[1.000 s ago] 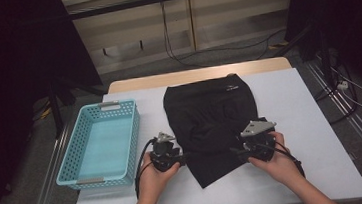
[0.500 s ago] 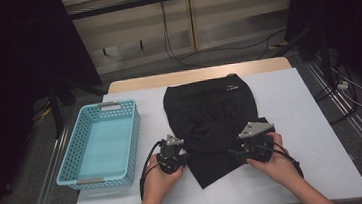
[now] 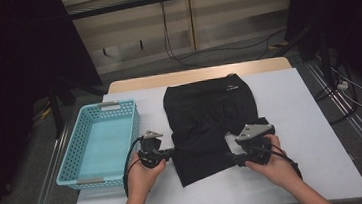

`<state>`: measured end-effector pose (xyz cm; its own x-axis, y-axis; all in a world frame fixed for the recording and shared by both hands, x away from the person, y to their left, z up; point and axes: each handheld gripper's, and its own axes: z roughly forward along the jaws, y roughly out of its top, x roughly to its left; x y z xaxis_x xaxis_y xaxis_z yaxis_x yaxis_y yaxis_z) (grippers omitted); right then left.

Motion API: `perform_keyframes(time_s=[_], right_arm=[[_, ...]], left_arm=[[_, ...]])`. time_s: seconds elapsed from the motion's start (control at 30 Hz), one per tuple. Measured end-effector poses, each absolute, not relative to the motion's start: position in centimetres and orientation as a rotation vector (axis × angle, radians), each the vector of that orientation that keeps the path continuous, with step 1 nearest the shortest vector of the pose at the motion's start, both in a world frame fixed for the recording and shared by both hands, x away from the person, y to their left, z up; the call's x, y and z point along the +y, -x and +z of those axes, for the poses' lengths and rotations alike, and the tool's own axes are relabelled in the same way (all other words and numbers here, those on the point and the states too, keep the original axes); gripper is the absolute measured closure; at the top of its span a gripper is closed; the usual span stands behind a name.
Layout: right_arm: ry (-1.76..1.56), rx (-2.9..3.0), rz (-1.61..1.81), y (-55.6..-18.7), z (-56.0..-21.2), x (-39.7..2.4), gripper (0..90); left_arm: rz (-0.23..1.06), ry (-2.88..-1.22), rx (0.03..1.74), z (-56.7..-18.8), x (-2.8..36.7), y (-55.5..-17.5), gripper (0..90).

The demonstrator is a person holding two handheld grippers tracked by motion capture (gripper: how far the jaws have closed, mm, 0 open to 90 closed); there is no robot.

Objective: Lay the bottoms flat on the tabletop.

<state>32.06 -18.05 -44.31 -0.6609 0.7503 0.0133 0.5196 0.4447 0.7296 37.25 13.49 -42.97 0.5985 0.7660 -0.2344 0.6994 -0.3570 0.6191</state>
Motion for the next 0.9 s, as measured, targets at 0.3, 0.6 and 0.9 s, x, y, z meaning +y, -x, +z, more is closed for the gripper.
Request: perform_keyframes(time_s=[0.3, 0.6, 0.9], right_arm=[[-1.057, 2.454, 0.994, -32.2, -45.2, -16.5, 56.6], [-1.057, 2.473, 1.043, -32.2, -45.4, -16.8, 87.3], [-1.023, 2.569, 1.061, -30.2, -44.8, -17.0, 88.1]], left_arm=[[0.153, -2.112, 1.157, -43.1, 13.4, -37.4, 89.8], [0.153, -2.111, 1.151, -43.3, 13.3, -37.5, 89.6], [0.12, -2.139, 1.127, -43.2, 13.1, -37.1, 89.7]])
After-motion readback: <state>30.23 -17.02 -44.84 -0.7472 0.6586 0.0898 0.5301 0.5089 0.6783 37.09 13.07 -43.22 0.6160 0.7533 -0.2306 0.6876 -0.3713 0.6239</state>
